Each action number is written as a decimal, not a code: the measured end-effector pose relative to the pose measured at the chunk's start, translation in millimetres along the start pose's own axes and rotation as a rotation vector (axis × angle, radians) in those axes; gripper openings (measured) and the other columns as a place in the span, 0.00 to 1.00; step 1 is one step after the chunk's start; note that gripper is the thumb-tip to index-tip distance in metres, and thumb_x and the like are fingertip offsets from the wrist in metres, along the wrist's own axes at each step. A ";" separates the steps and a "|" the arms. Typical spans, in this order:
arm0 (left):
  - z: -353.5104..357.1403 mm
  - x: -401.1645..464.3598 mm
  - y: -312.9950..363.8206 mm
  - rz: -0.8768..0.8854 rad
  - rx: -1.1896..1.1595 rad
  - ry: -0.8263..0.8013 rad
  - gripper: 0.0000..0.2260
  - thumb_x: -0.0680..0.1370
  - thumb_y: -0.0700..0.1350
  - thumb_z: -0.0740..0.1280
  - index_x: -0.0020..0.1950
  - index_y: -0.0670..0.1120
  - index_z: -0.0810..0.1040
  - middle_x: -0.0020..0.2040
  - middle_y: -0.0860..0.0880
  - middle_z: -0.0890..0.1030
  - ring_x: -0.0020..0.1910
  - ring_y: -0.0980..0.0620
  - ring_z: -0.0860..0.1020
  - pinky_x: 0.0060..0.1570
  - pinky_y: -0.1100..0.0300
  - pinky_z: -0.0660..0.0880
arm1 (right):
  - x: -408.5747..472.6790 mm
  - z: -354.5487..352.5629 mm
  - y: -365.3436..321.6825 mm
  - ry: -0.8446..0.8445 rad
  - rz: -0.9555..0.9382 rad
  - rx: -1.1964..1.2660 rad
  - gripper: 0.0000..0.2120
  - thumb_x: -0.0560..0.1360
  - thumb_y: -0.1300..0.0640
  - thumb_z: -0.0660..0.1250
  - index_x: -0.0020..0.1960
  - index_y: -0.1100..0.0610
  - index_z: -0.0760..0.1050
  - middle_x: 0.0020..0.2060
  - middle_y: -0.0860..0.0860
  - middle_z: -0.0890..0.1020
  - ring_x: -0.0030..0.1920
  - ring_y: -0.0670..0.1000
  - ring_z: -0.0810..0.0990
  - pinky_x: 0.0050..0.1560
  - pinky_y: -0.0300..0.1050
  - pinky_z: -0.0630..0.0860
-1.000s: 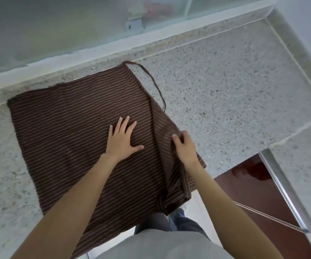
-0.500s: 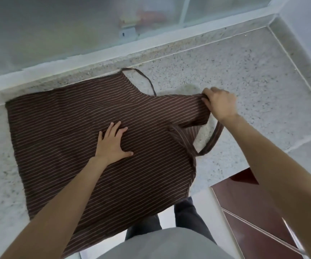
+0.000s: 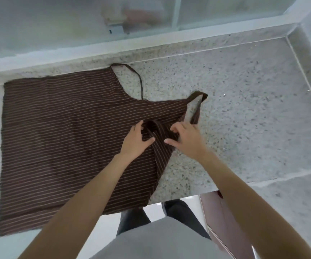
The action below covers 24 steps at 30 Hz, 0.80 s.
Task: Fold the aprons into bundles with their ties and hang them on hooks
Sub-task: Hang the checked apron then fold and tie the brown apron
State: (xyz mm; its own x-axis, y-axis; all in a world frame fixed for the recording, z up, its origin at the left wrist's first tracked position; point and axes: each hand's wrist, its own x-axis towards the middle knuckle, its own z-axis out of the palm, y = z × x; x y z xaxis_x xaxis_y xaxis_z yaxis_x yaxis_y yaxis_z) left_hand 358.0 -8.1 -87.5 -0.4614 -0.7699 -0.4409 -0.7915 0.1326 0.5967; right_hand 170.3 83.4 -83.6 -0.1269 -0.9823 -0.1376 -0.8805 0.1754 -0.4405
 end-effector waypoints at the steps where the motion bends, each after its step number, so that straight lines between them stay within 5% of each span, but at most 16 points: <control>1: 7.8 1.0 7.6 -0.044 -0.039 0.003 0.38 0.73 0.55 0.70 0.76 0.46 0.54 0.69 0.45 0.67 0.60 0.49 0.74 0.59 0.56 0.71 | -10.8 6.0 4.0 -0.084 -0.013 -0.001 0.24 0.72 0.37 0.63 0.60 0.53 0.72 0.49 0.49 0.79 0.52 0.53 0.77 0.53 0.50 0.67; 5: 26.2 0.2 24.2 -0.160 -0.200 0.069 0.36 0.72 0.47 0.73 0.74 0.48 0.57 0.56 0.48 0.77 0.52 0.50 0.78 0.52 0.57 0.74 | -33.7 10.8 34.9 -0.157 -0.032 0.035 0.25 0.75 0.52 0.64 0.71 0.51 0.63 0.40 0.50 0.82 0.41 0.53 0.80 0.54 0.47 0.64; 8: 41.0 -6.1 42.7 -0.172 -0.292 0.143 0.27 0.74 0.44 0.70 0.70 0.46 0.65 0.44 0.54 0.80 0.46 0.56 0.77 0.47 0.62 0.71 | -36.8 -10.0 78.3 0.025 -0.101 -0.052 0.14 0.74 0.56 0.60 0.57 0.52 0.77 0.41 0.50 0.83 0.38 0.55 0.81 0.53 0.50 0.61; 11: 60.4 -12.3 56.7 -0.059 -0.192 0.252 0.26 0.71 0.46 0.71 0.68 0.47 0.69 0.52 0.51 0.78 0.53 0.51 0.74 0.57 0.57 0.70 | -39.0 -39.5 124.8 0.134 -0.170 -0.260 0.07 0.68 0.62 0.70 0.44 0.53 0.81 0.37 0.50 0.82 0.42 0.57 0.80 0.55 0.54 0.62; 14: 77.2 -16.9 63.2 -0.062 -0.074 0.369 0.36 0.69 0.53 0.73 0.72 0.50 0.61 0.67 0.45 0.67 0.66 0.46 0.64 0.65 0.51 0.63 | -42.5 -66.2 165.0 0.154 -0.069 -0.416 0.10 0.64 0.67 0.73 0.42 0.55 0.82 0.41 0.52 0.82 0.51 0.60 0.77 0.62 0.64 0.58; 19: 98.3 -32.7 79.9 -0.020 -0.162 -0.065 0.33 0.71 0.57 0.72 0.71 0.51 0.64 0.61 0.51 0.73 0.58 0.53 0.73 0.57 0.59 0.71 | -58.4 -74.2 182.7 0.210 0.178 -0.322 0.14 0.66 0.72 0.66 0.47 0.58 0.80 0.53 0.57 0.80 0.61 0.61 0.73 0.65 0.71 0.57; 22: 117.5 -42.1 86.6 0.090 -0.063 -0.299 0.27 0.74 0.54 0.69 0.71 0.51 0.66 0.62 0.51 0.69 0.59 0.54 0.71 0.54 0.65 0.66 | -62.9 -57.6 156.8 0.258 0.084 -0.051 0.13 0.71 0.63 0.59 0.50 0.57 0.79 0.51 0.55 0.80 0.57 0.59 0.76 0.60 0.61 0.69; 24: 125.2 -44.7 87.8 0.099 -0.061 -0.306 0.25 0.75 0.52 0.69 0.70 0.51 0.67 0.60 0.51 0.69 0.56 0.55 0.71 0.51 0.67 0.65 | -65.9 -39.0 130.4 0.196 -0.022 0.075 0.13 0.73 0.59 0.56 0.50 0.57 0.78 0.50 0.54 0.81 0.55 0.57 0.76 0.57 0.57 0.73</control>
State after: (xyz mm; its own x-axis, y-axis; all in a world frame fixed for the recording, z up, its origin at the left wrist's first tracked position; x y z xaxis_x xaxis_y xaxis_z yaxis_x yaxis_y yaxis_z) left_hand 258.9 116.1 -99.3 -0.6415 -0.5303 -0.5543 -0.7153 0.1525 0.6820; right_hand 46.1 168.5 -97.3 -0.2010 -0.9786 0.0444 -0.8483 0.1513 -0.5074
